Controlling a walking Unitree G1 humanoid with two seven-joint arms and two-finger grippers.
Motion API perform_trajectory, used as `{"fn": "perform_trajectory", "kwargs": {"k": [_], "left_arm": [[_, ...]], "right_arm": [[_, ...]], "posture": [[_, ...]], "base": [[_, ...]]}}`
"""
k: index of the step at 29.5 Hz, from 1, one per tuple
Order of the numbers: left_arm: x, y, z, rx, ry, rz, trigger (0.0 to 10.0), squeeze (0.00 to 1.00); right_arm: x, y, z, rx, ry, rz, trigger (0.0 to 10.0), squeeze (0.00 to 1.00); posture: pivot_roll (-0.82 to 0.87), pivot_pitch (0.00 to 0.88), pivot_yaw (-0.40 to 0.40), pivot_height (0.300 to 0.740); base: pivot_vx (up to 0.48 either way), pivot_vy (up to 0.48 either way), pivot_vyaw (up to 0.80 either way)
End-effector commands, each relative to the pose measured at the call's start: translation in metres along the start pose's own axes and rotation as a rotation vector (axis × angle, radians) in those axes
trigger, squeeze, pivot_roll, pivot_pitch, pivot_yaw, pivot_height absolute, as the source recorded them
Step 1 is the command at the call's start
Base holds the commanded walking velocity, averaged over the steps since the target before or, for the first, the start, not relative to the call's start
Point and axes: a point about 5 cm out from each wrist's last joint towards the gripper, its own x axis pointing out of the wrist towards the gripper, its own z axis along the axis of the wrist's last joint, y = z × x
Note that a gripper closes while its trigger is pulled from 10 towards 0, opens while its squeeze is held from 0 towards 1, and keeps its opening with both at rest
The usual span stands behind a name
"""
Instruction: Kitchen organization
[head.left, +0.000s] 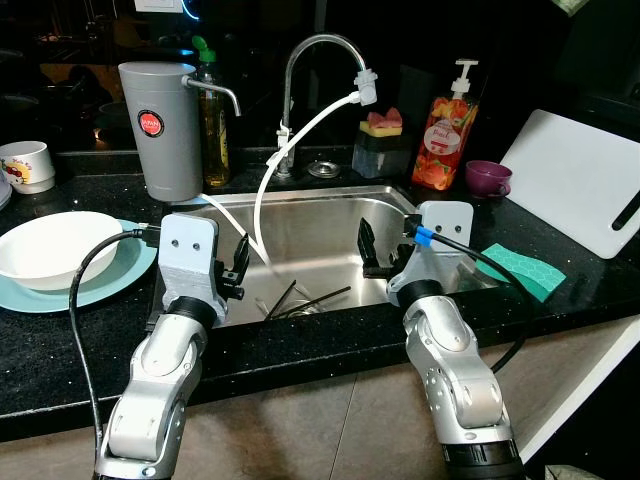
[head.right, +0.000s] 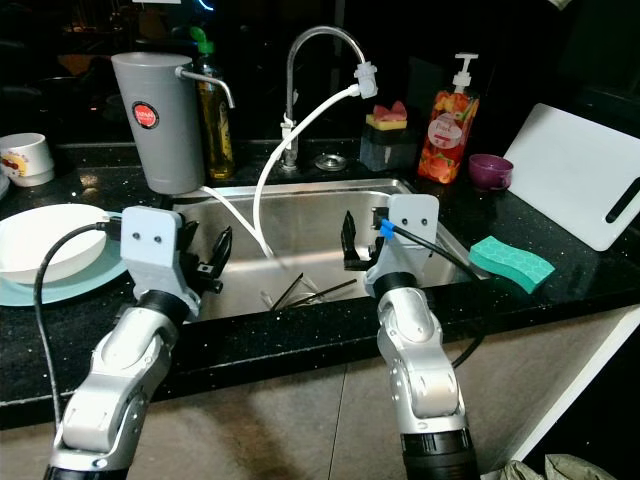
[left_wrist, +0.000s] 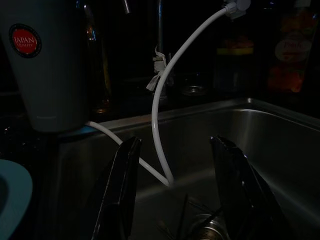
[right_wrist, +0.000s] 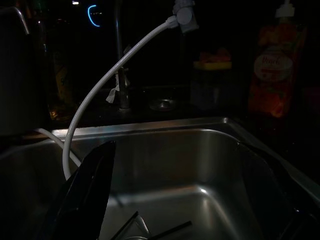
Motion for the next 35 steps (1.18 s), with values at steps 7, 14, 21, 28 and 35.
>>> {"fn": "perform_trajectory", "kwargs": {"k": [7, 14, 21, 28, 35], "left_arm": [[0.0014, -0.0033, 0.0007, 0.000, -0.001, -0.012, 10.0, 0.00], [0.0017, -0.0034, 0.0009, 0.000, -0.001, -0.013, 10.0, 0.00], [0.0016, -0.0037, 0.0010, 0.000, -0.002, -0.013, 10.0, 0.00], [0.0017, -0.0037, 0.0010, 0.000, -0.001, -0.013, 10.0, 0.00], [0.0016, -0.0033, 0.0004, -0.001, 0.001, -0.011, 10.0, 0.00]], "right_arm": [[0.0021, -0.0020, -0.0001, 0.002, 0.000, -0.008, 10.0, 0.00], [0.0022, -0.0019, -0.0001, 0.003, 0.000, -0.009, 10.0, 0.00], [0.0020, -0.0022, -0.0002, 0.003, -0.001, -0.011, 10.0, 0.00], [0.0019, -0.0024, -0.0001, 0.003, 0.000, -0.011, 10.0, 0.00], [0.0019, -0.0022, -0.0001, 0.003, 0.001, -0.010, 10.0, 0.00]], "posture": [[0.14, 0.070, -0.070, 0.740], [0.14, 0.071, -0.069, 0.740], [0.14, 0.071, -0.069, 0.740], [0.14, 0.074, -0.069, 0.740], [0.14, 0.074, -0.069, 0.740]], "base": [[0.000, 0.000, 0.00], [0.000, 0.000, 0.00], [0.000, 0.000, 0.00], [0.000, 0.000, 0.00], [0.000, 0.000, 0.00]]}}
